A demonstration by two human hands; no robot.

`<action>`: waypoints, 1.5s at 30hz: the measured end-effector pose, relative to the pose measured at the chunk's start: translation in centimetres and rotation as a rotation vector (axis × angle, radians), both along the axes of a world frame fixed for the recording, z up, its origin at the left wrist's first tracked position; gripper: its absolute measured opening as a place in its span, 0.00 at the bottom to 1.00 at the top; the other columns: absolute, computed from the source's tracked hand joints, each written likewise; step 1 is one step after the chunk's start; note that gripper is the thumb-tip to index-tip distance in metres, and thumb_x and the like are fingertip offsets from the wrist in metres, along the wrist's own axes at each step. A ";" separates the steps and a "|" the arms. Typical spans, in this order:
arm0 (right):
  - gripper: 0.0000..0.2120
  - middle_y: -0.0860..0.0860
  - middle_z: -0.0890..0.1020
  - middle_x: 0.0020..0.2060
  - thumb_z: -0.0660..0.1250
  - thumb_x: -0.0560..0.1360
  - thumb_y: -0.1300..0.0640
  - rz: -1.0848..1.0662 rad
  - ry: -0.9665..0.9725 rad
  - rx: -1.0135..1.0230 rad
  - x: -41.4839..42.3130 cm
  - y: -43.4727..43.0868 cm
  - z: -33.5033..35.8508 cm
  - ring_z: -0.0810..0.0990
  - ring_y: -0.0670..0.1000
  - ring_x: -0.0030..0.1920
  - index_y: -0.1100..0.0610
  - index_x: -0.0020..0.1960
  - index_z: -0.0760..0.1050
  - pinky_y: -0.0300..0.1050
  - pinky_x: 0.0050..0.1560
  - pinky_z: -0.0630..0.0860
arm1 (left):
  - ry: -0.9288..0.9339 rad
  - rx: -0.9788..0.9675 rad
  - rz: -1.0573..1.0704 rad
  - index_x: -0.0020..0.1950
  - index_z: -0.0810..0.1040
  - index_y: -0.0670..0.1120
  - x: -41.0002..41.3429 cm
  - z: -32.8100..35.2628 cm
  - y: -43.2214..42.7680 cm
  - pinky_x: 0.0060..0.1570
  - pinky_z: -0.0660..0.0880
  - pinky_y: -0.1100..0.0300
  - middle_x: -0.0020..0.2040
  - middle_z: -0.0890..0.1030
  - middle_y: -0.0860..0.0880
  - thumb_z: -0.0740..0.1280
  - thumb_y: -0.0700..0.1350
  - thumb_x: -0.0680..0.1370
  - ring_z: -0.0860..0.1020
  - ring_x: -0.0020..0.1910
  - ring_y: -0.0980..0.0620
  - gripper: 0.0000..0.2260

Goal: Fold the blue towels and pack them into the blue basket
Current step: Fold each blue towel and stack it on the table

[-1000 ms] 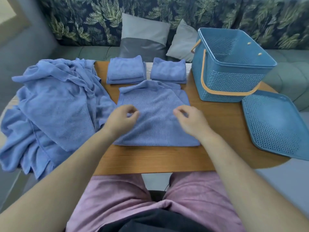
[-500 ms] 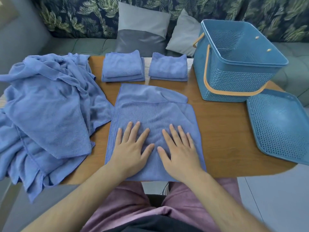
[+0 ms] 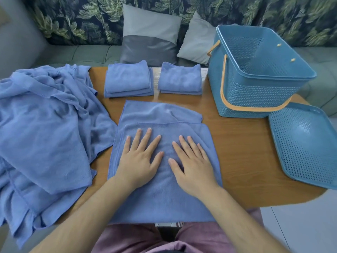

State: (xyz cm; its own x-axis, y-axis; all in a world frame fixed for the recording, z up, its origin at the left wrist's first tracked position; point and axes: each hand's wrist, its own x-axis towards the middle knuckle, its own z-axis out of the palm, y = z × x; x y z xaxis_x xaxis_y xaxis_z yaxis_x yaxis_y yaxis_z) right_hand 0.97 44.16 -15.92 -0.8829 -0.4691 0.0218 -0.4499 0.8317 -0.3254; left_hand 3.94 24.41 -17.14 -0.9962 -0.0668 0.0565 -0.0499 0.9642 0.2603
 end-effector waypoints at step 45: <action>0.15 0.47 0.79 0.48 0.69 0.69 0.58 -0.230 0.419 -0.183 -9.5 1.9 -0.5 0.75 0.53 0.50 0.53 0.56 0.76 0.52 0.58 0.65 | 0.386 0.123 -0.055 0.49 0.73 0.48 -8.2 0.1 2.7 0.51 0.68 0.53 0.50 0.74 0.51 0.63 0.46 0.79 0.72 0.50 0.46 0.02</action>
